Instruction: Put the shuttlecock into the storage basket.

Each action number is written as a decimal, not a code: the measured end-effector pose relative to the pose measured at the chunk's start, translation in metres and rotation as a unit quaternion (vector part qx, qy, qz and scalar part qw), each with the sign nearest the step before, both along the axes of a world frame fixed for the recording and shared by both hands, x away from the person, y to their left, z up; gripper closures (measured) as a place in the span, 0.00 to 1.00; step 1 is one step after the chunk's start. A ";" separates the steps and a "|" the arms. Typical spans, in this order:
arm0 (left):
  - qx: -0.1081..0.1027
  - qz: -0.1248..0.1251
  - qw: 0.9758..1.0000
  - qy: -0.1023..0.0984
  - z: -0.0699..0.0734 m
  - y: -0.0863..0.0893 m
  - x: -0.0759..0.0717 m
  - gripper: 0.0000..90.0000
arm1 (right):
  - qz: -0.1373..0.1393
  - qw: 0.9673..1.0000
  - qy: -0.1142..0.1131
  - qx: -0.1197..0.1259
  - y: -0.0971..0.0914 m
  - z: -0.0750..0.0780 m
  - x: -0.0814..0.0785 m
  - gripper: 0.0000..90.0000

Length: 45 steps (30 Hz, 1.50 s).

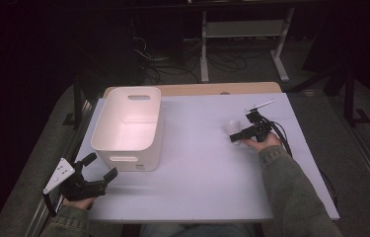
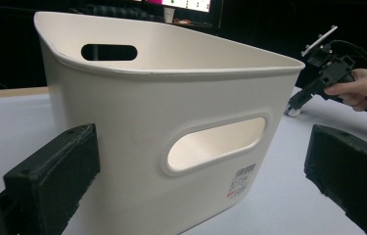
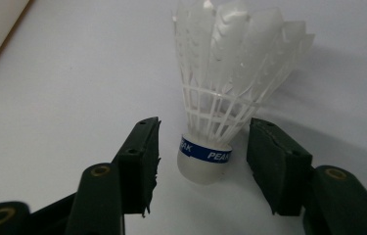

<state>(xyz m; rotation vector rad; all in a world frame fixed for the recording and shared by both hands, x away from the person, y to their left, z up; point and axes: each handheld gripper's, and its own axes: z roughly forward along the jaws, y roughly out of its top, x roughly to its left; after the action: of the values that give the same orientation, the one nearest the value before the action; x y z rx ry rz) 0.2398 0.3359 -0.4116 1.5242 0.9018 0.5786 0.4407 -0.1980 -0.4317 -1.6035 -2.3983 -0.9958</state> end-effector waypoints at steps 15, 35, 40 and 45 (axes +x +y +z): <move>0.000 -0.001 1.000 -0.001 0.000 0.000 0.000 0.00 | -0.005 1.000 0.010 0.005 -0.001 -0.003 0.002 0.70; 0.001 0.000 1.000 -0.002 0.000 0.000 0.000 0.00 | 0.000 0.999 -0.030 0.026 -0.005 0.023 -0.006 0.70; 0.001 0.000 1.000 -0.002 0.000 0.000 0.000 0.00 | 0.018 0.998 -0.049 0.031 0.006 0.036 -0.008 0.70; 0.000 -0.001 1.000 -0.003 0.000 0.000 0.000 0.00 | 0.029 0.998 -0.054 0.033 0.016 0.046 -0.010 0.70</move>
<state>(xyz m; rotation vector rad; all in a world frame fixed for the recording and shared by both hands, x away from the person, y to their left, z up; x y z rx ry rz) 0.2395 0.3363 -0.4114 1.5227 0.8965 0.5819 0.4310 -0.1815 -0.3860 -1.4857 -2.4374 -1.1656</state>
